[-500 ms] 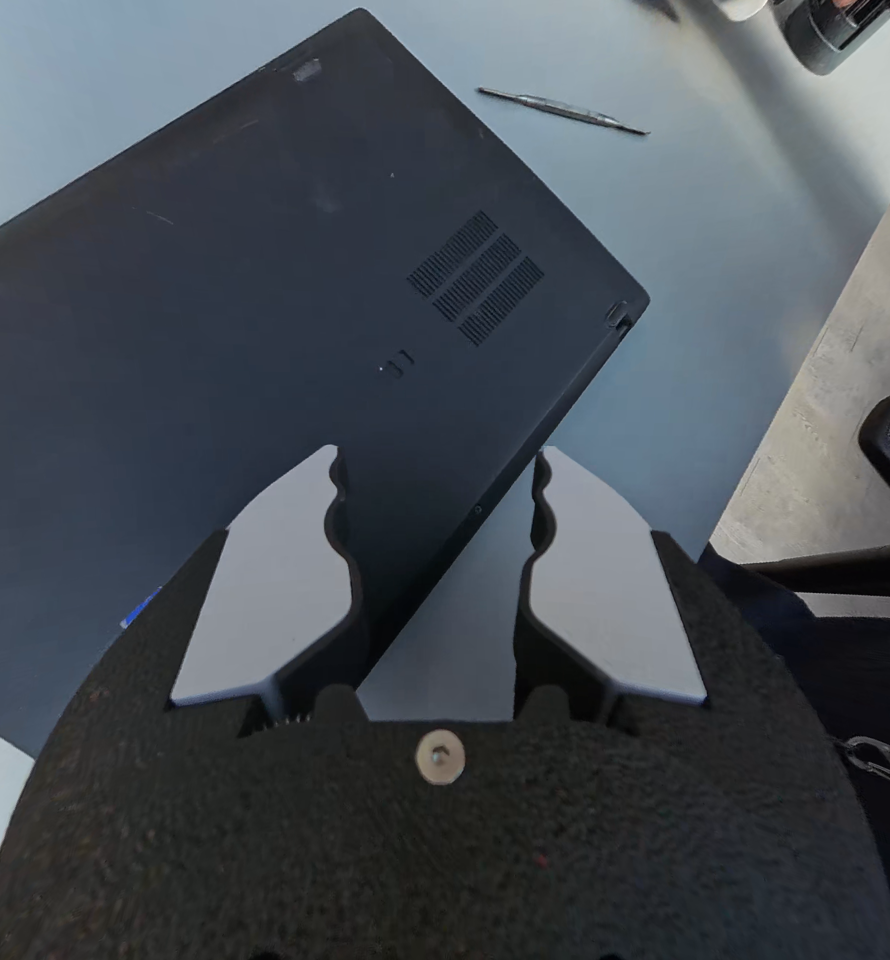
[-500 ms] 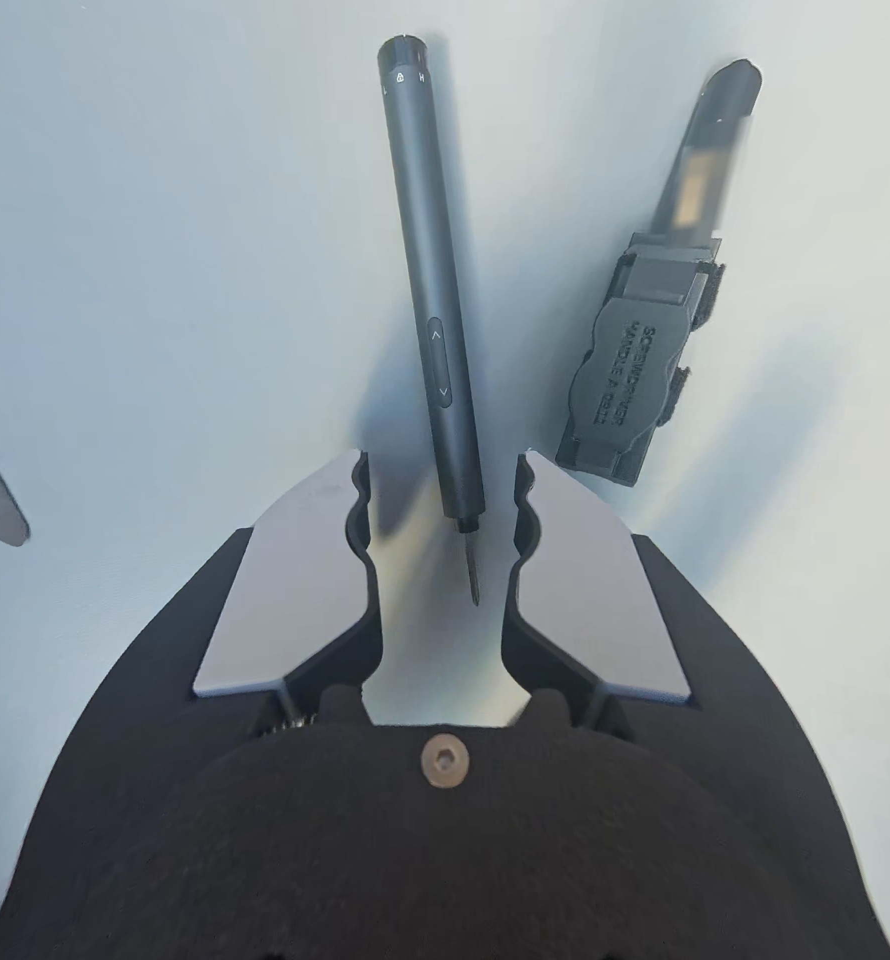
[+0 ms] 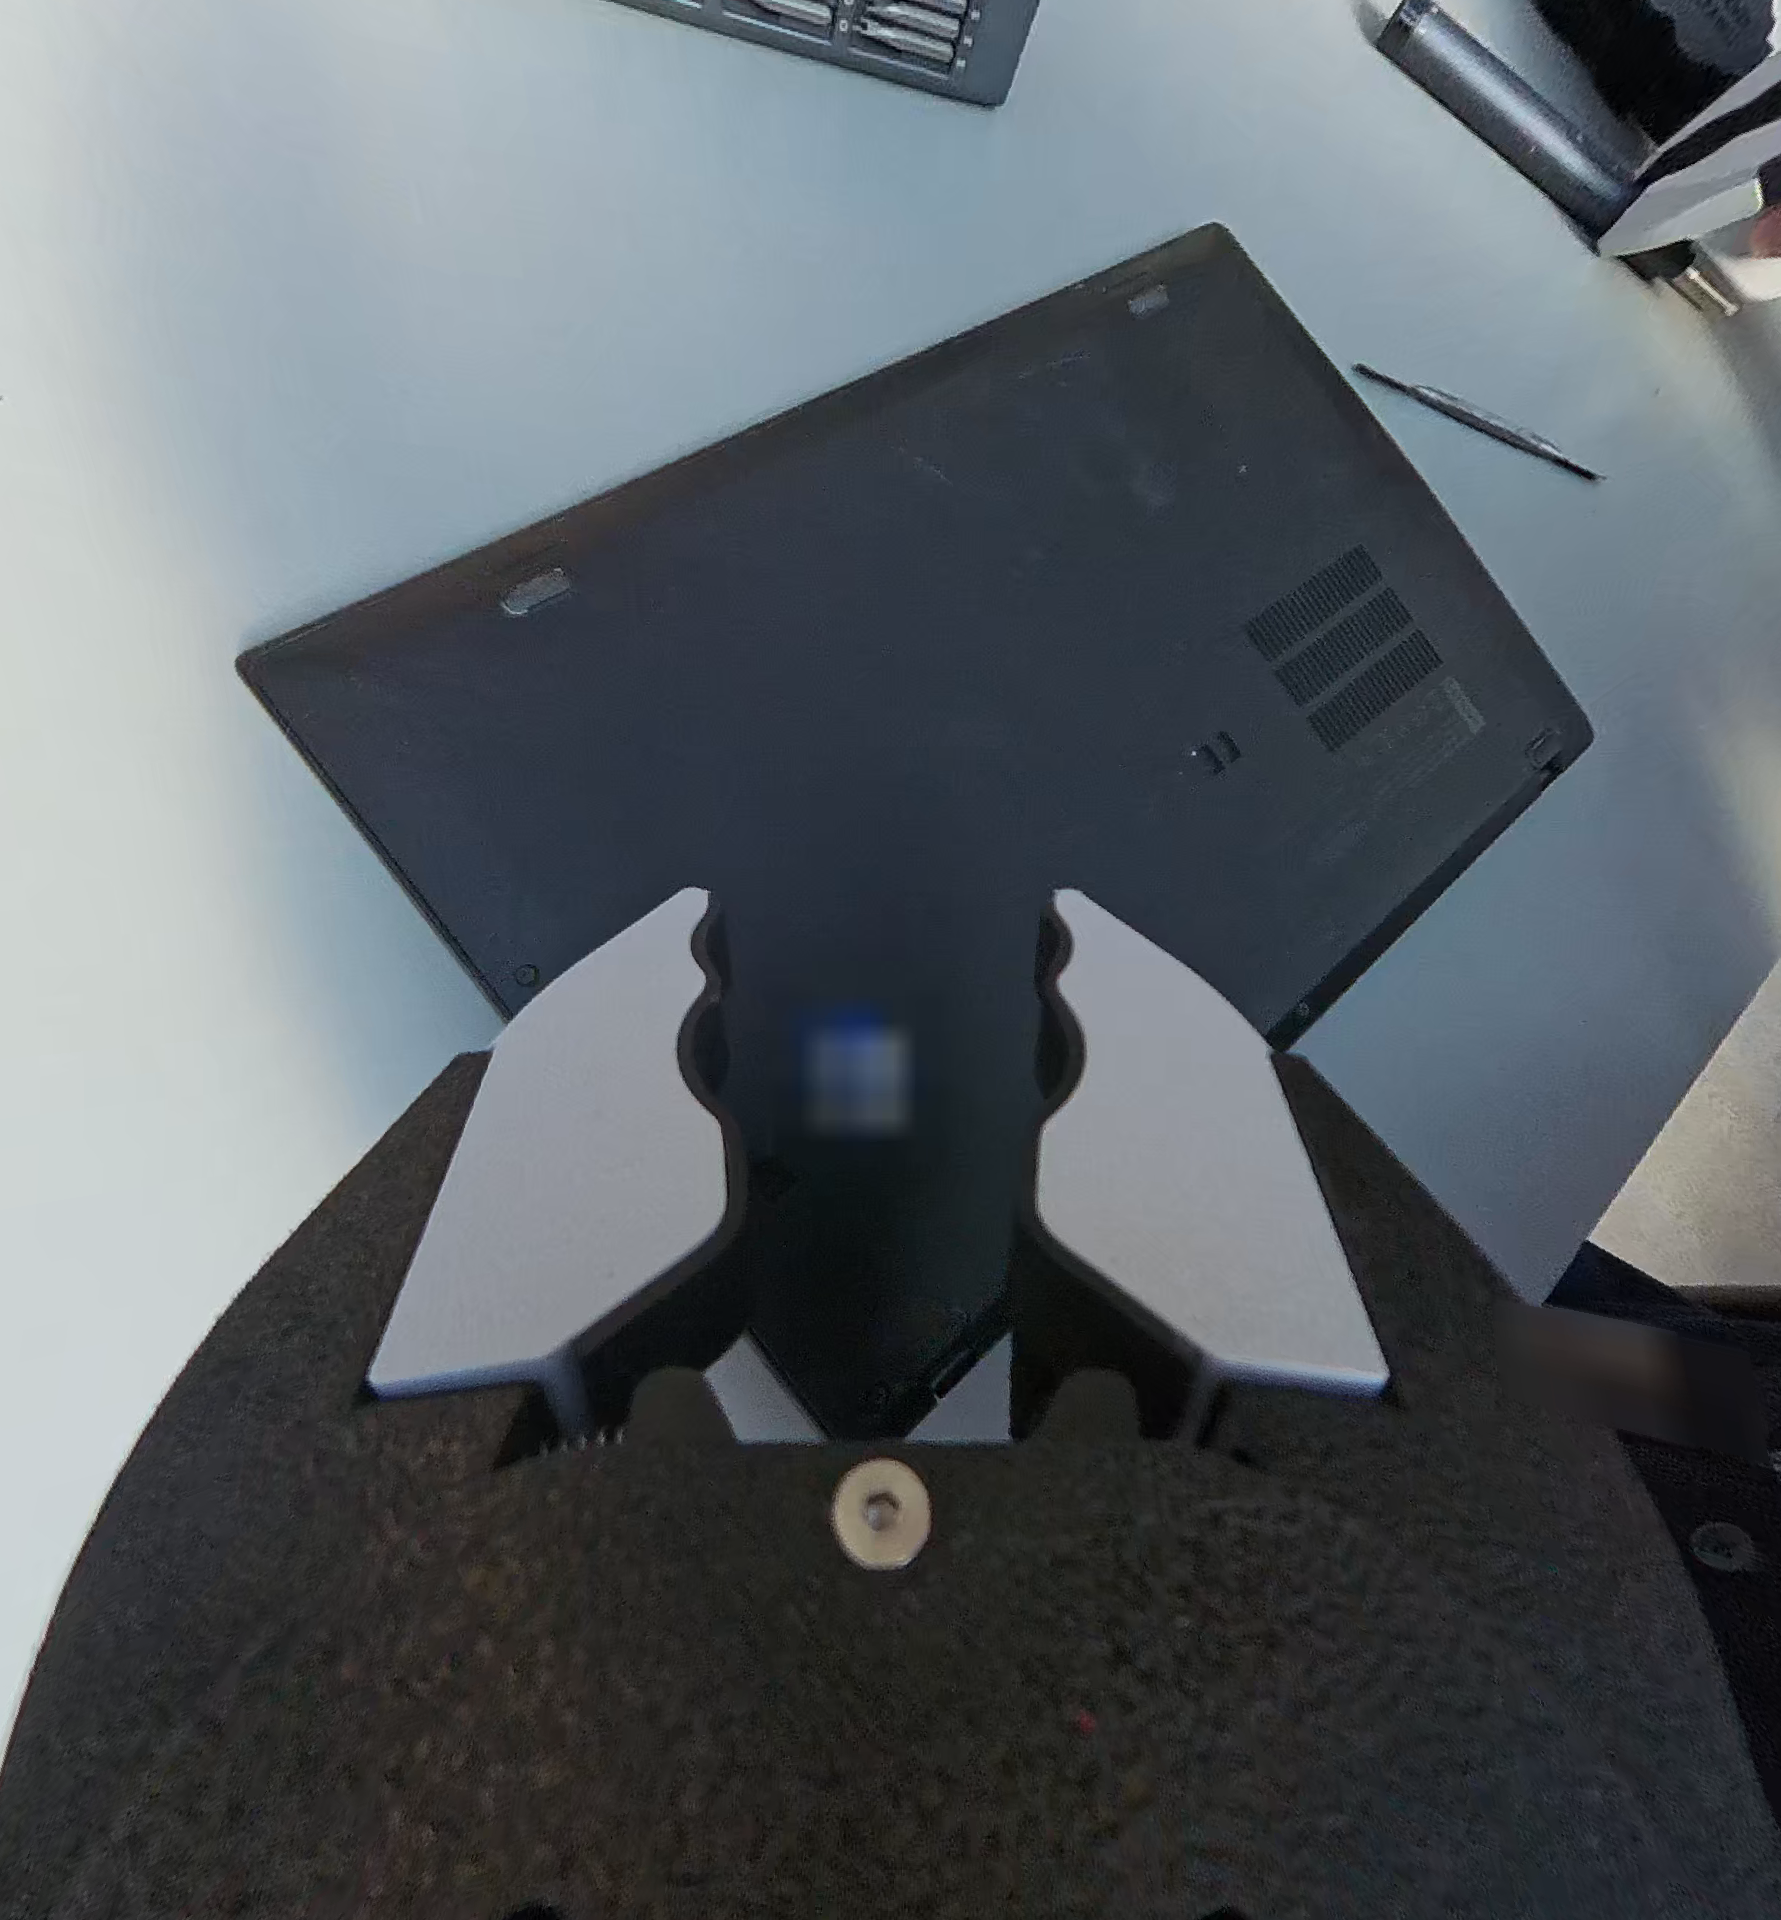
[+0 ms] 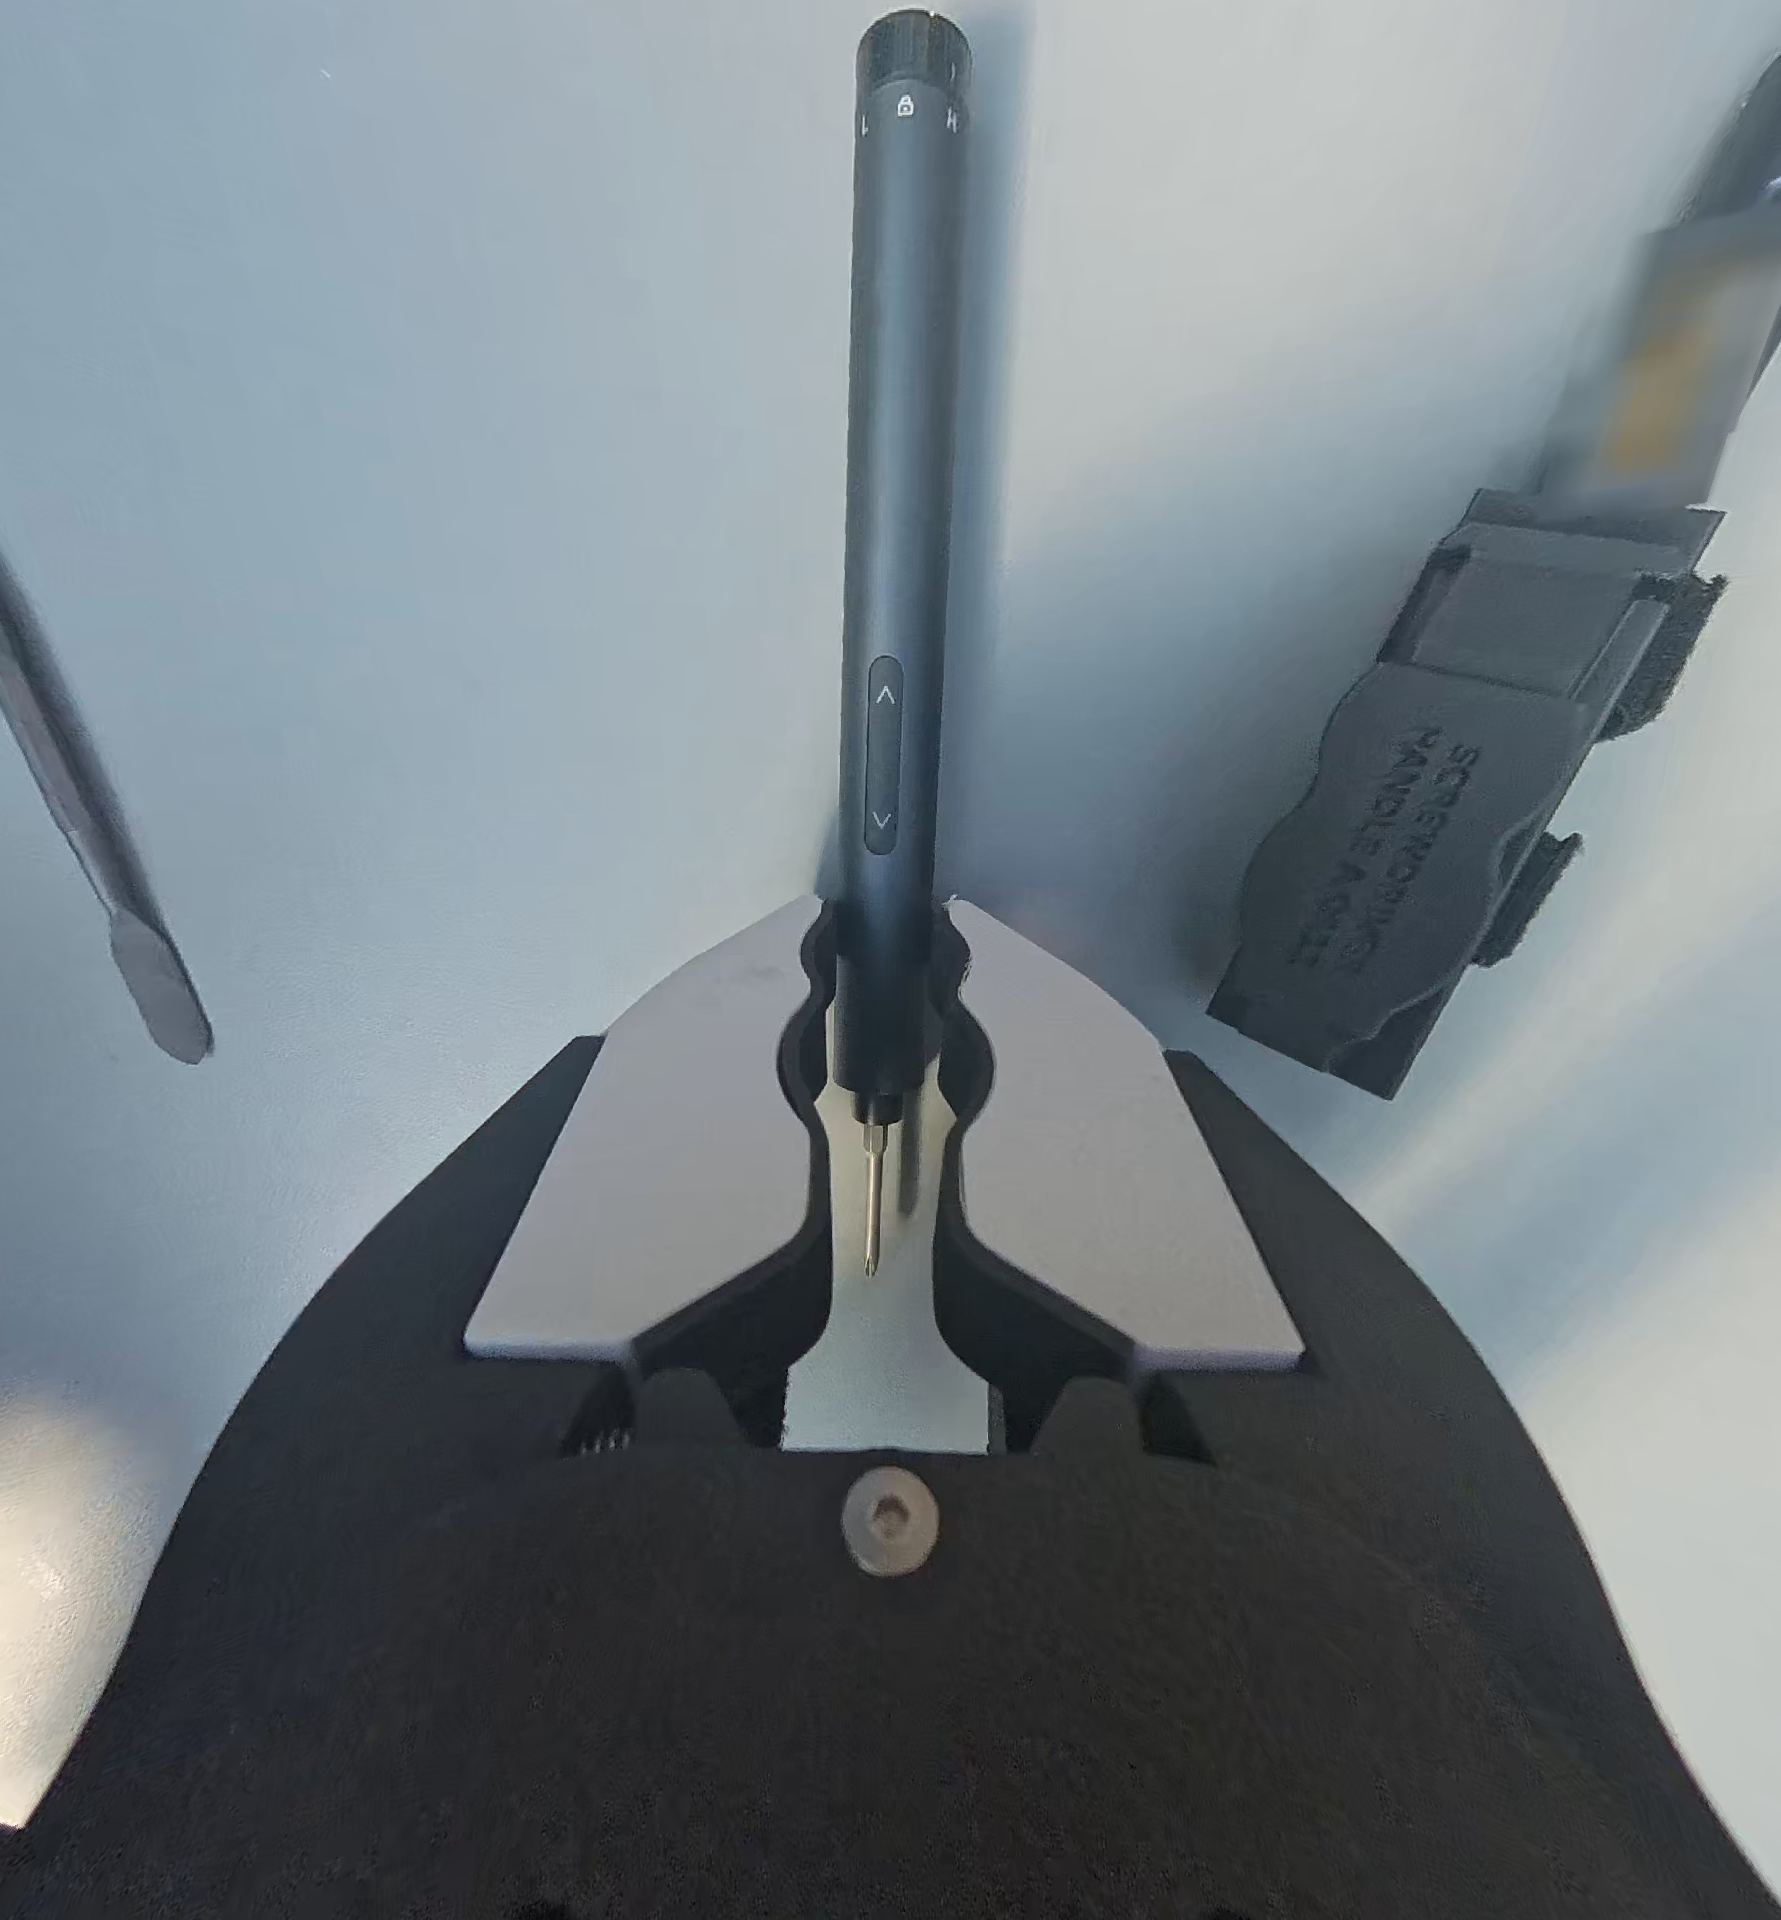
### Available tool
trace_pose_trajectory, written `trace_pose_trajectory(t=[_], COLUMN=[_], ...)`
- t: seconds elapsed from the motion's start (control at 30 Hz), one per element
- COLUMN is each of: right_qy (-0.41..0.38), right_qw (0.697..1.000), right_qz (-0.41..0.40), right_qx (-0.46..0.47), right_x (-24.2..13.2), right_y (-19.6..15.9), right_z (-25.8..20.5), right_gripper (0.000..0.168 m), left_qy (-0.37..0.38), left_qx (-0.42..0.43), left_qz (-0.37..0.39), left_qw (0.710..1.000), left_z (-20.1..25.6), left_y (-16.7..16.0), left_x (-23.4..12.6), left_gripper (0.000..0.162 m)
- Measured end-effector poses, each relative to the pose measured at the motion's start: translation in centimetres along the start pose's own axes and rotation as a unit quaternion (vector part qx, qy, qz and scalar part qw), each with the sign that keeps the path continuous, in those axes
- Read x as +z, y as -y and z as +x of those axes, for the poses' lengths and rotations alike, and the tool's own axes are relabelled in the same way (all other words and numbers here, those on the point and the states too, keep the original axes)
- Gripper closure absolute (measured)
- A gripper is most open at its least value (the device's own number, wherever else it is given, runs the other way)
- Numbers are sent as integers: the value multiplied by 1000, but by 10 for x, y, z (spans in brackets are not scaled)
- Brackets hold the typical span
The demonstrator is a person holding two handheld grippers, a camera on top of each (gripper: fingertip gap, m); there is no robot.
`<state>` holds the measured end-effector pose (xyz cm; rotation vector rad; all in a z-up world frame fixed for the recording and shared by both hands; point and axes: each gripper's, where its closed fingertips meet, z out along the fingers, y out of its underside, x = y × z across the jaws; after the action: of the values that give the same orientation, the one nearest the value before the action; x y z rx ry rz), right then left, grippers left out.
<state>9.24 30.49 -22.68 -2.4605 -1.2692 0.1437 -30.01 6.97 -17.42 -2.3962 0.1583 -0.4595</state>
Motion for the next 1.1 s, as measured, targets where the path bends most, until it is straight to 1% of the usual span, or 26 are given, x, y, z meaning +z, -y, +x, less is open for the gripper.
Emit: trace_pose_trajectory(t=[0.1, 0.2, 0.33, 0.4, 0.53, 0.67, 0.73, 0.83, 0.87, 0.93, 0.97, 1.0, 1.03, 1.1], right_qy=[2, 9, 42, 79, 196, 290, 323, 376, 382, 381, 375, 371, 368, 356], right_qw=[1000, 998, 991, 984, 950, 911, 894, 865, 861, 856, 856, 853, 849, 852], right_qz=[23, 59, 122, 159, 242, 280, 288, 299, 302, 305, 308, 314, 325, 322], right_qx=[7, 17, 36, 33, -15, -91, -118, -142, -147, -169, -178, -189, -195, -209], right_x=[-5, -17, -40, -54, -78, -79, -77, -79, -79, -77, -76, -77, -80, -77], right_y=[3, 13, 39, 61, 128, 189, 209, 226, 231, 235, 237, 238, 241, 241], right_z=[-10, -23, -50, -75, -166, -267, -309, -364, -378, -401, -410, -418, -424, -434], right_gripper=[152, 152, 152, 152, 152, 152, 152, 152, 152, 152, 152, 152, 152, 152], left_qy=[0, -6, -55, -87, -149, -211, -219, -224, -237, -254, -258, -256, -254, -261], left_qx=[-17, -38, -93, -123, -159, -170, -156, -151, -156, -174, -182, -190, -194, -198], left_qz=[13, 30, 58, 67, 97, 123, 127, 131, 136, 153, 161, 169, 180, 189], left_qw=[1000, 999, 992, 986, 971, 955, 955, 954, 949, 939, 935, 932, 930, 926], left_z=[-16, -34, -45, -47, -47, -35, -26, -19, -17, -18, -20, -24, -29, -33], left_y=[6, 13, 22, 25, 37, 59, 65, 66, 67, 70, 71, 70, 70, 67], left_x=[-5, -13, -22, -25, -36, -50, -57, -63, -68, -78, -83, -88, -92, -100], left_gripper=[107, 114, 117, 117, 117, 107, 103, 100, 102, 113, 121, 136, 143, 145])
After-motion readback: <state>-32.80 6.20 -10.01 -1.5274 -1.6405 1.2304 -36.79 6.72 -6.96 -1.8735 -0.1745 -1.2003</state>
